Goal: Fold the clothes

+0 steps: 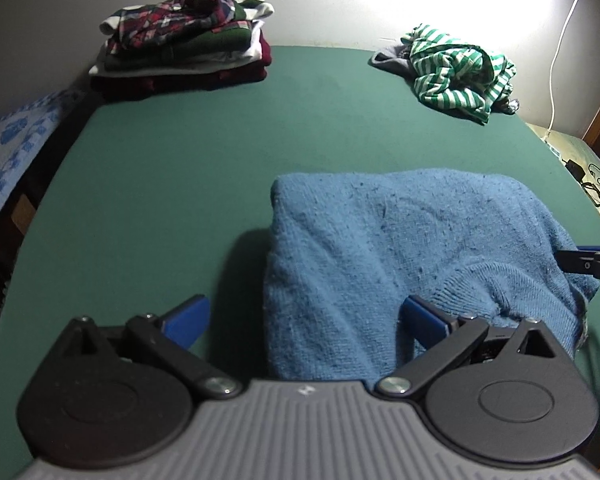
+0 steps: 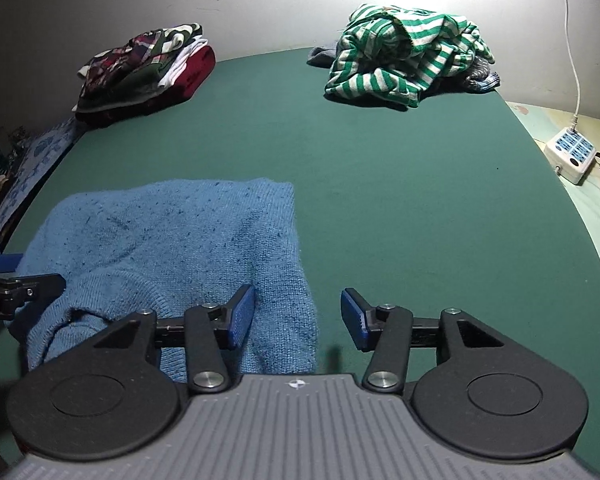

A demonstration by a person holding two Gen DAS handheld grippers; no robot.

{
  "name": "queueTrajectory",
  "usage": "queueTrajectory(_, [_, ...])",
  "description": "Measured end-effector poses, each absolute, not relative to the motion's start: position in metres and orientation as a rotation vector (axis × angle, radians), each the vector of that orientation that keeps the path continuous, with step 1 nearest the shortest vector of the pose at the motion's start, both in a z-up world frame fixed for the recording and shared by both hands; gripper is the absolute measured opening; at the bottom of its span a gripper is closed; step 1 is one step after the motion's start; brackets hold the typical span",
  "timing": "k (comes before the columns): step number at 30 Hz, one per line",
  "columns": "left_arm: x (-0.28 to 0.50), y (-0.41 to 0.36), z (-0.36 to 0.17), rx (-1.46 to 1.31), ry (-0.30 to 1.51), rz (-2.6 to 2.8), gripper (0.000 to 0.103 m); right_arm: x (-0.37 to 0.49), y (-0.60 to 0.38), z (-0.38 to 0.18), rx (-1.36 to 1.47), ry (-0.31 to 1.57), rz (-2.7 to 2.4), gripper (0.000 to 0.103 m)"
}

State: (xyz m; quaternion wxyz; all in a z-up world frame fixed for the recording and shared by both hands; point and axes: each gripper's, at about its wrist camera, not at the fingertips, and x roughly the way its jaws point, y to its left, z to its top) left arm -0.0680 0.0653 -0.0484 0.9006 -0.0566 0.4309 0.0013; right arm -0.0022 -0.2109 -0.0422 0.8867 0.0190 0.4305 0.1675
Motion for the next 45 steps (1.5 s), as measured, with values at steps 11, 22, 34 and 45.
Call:
queueTrajectory(11, [-0.080, 0.053, -0.049, -0.118, 0.914, -0.057, 0.100, -0.017, -0.214, -0.033, 0.118, 0.960, 0.415, 0.018])
queueTrajectory(22, [-0.078, 0.063, -0.033, -0.104, 0.928, -0.065, 0.102, 0.001, -0.234, -0.033, 0.136, 0.994, 0.443, 0.052])
queueTrajectory(34, [-0.050, 0.085, -0.050, -0.205, 1.004, -0.067, 0.102, 0.042, -0.226, -0.046, 0.202, 1.110, 0.479, 0.055])
queueTrajectory(45, [-0.043, 0.069, -0.067, -0.270, 1.030, -0.097, 0.102, 0.039, -0.215, -0.055, 0.163, 1.112, 0.487, 0.055])
